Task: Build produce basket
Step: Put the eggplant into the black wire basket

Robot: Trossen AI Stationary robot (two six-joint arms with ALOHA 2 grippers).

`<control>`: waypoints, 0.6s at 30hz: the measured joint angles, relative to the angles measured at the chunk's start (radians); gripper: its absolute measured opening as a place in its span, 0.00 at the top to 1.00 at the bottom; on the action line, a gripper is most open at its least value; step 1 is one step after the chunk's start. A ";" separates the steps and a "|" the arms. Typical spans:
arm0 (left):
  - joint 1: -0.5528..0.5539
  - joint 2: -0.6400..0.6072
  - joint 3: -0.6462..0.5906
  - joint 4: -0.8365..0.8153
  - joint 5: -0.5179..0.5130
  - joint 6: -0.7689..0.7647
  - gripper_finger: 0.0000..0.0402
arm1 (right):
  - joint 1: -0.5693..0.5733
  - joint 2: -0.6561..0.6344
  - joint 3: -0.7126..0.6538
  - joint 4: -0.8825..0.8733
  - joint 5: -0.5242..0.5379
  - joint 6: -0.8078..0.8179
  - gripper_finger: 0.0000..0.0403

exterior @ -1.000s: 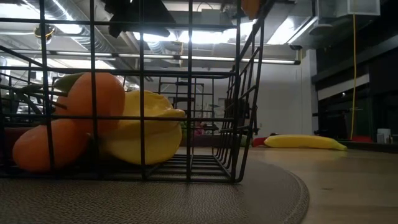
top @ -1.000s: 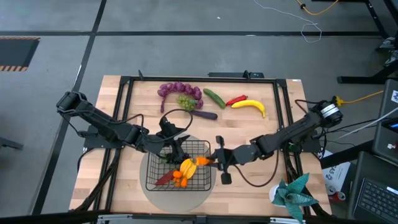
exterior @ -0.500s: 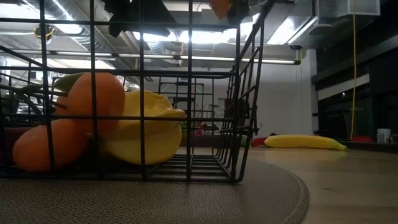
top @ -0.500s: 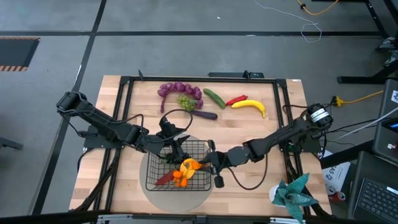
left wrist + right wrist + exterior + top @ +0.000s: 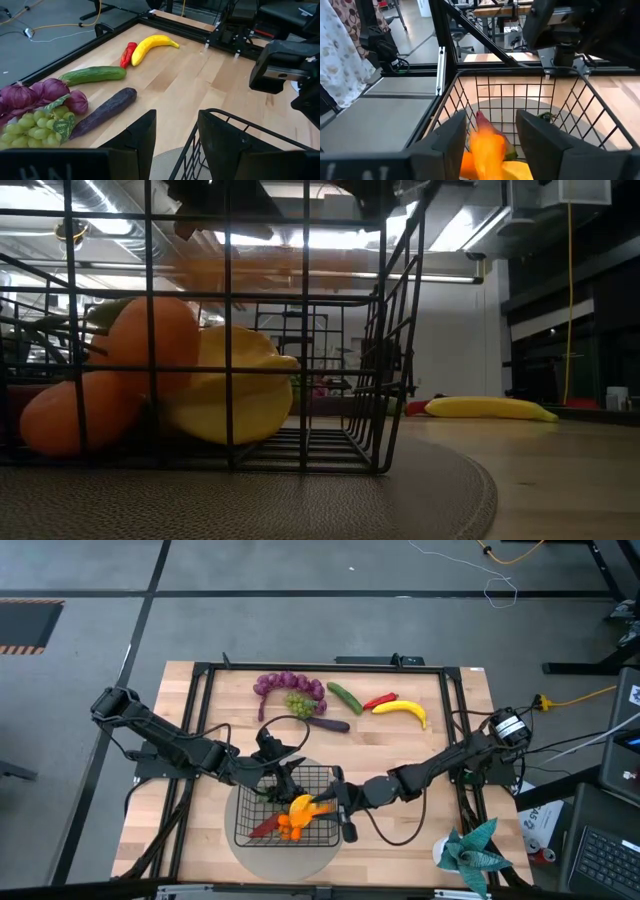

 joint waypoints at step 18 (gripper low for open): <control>0.000 0.000 0.000 -0.020 0.000 0.000 0.65 | -0.042 -0.245 0.001 -0.260 0.014 0.006 0.52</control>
